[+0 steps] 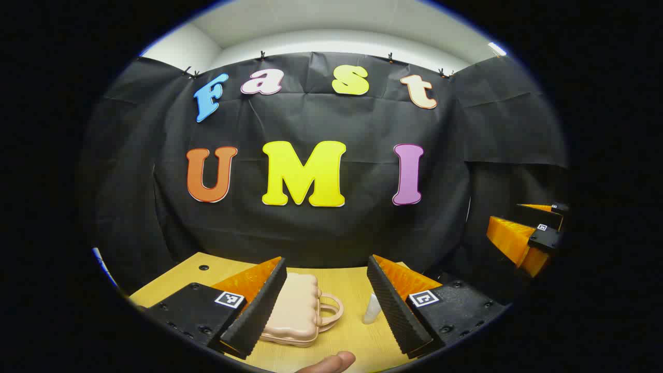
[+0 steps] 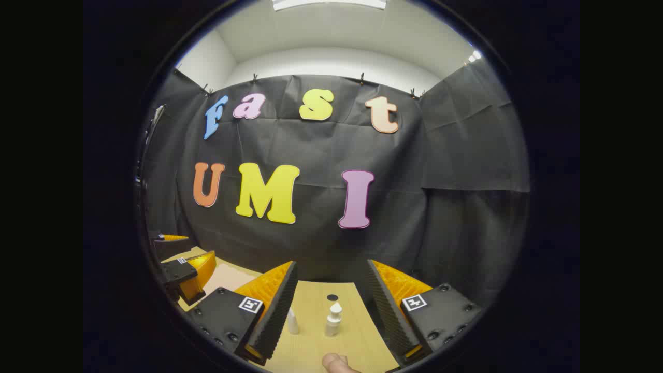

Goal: First open the suitcase, pack the skin care products into it, and then close the suitcase.

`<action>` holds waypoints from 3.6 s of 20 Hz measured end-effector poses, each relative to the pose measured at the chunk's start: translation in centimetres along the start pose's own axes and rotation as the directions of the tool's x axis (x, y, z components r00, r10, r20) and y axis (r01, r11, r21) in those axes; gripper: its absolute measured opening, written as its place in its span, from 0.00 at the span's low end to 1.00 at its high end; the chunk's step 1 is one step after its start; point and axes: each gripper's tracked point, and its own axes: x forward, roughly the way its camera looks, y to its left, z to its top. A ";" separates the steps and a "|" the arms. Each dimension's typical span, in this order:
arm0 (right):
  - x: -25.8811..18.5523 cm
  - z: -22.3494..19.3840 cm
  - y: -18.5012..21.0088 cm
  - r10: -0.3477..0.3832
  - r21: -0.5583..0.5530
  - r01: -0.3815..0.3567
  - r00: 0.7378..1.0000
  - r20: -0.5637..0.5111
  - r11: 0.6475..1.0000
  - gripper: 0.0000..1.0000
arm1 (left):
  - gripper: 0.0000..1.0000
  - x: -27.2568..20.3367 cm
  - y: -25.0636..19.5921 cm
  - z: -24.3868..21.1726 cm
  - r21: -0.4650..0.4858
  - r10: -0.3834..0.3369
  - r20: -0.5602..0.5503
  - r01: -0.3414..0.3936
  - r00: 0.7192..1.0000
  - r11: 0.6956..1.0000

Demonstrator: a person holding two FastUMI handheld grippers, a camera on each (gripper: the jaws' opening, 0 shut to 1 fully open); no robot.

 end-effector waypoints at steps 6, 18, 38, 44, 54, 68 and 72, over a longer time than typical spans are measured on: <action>0.8 1.0 -0.4 0.001 -0.003 -0.001 0.999 0.045 1.000 0.79 | 0.99 0.4 -0.7 0.7 0.012 -0.010 0.018 0.009 1.000 1.000; 2.8 -0.3 2.5 0.088 -0.025 -0.088 0.996 0.003 0.996 0.79 | 0.99 1.6 0.9 -0.1 0.016 0.028 0.002 -0.028 1.000 0.999; 6.3 -5.2 -11.7 -0.107 -0.114 0.100 0.993 -0.054 0.988 0.79 | 0.97 8.2 -0.1 -14.2 0.613 0.001 -0.122 0.074 0.993 0.787; 7.9 -8.8 -14.7 -0.105 -0.023 0.103 0.987 -0.123 0.994 0.79 | 0.97 10.9 -2.6 -22.7 0.842 0.017 -0.215 0.176 0.976 0.510; 8.8 -14.0 -16.4 -0.062 -0.017 0.060 0.978 -0.198 0.998 0.79 | 0.79 13.9 -1.0 -27.6 0.970 0.200 -0.177 0.136 0.964 0.203; 5.0 -12.2 -9.0 -0.151 -0.035 0.147 0.968 -0.199 0.989 0.80 | 0.11 14.0 0.9 -26.4 0.914 0.193 -0.339 0.274 0.921 0.301; 5.1 -11.5 -7.8 -0.203 -0.036 0.200 0.958 -0.201 0.979 0.79 | 0.06 13.6 2.3 -22.6 0.836 0.174 -0.376 0.253 0.910 0.487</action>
